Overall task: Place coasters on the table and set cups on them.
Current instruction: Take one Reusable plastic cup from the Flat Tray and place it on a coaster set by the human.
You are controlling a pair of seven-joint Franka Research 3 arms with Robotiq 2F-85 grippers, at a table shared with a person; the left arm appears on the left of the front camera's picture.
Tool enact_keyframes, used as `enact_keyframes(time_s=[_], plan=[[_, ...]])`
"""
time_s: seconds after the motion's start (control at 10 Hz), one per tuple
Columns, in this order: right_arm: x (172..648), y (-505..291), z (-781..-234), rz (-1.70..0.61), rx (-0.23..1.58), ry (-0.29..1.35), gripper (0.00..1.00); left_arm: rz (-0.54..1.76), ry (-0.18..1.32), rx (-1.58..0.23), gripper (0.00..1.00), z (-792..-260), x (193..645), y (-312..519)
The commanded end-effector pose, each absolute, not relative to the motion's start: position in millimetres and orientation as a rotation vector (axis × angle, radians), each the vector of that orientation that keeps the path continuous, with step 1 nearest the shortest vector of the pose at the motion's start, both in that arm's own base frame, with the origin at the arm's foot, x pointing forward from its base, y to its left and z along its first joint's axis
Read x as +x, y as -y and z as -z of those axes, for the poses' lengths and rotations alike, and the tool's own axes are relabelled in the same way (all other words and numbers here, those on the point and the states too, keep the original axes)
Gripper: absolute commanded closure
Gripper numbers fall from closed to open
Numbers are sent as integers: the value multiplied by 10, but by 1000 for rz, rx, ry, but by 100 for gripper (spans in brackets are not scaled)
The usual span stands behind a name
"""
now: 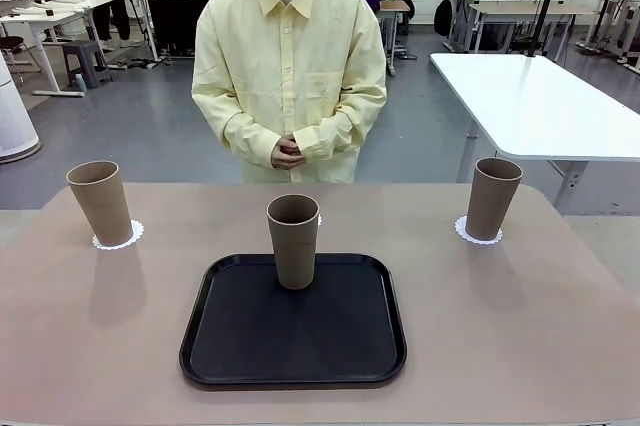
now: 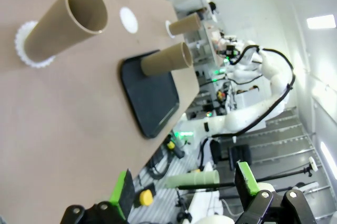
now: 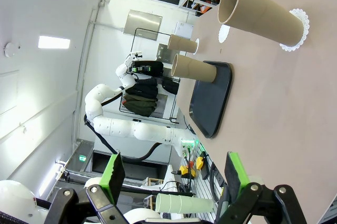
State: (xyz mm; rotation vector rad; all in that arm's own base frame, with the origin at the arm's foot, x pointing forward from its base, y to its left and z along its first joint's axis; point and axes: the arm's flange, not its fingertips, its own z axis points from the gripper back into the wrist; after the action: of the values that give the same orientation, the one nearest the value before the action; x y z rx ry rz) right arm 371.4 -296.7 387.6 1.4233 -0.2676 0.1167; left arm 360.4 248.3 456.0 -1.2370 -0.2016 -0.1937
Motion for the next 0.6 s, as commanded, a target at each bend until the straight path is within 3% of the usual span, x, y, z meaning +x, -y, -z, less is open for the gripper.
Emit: enact_keyframes(time_s=[0.0, 0.5], plan=[[3719, 2968, -3885, -102, 1417, 258, 0, 184, 198, -1240, 0, -4567, 3601, -2491], [3719, 2968, -3885, -102, 1417, 258, 0, 184, 198, -1240, 0, -4567, 3601, -2491]])
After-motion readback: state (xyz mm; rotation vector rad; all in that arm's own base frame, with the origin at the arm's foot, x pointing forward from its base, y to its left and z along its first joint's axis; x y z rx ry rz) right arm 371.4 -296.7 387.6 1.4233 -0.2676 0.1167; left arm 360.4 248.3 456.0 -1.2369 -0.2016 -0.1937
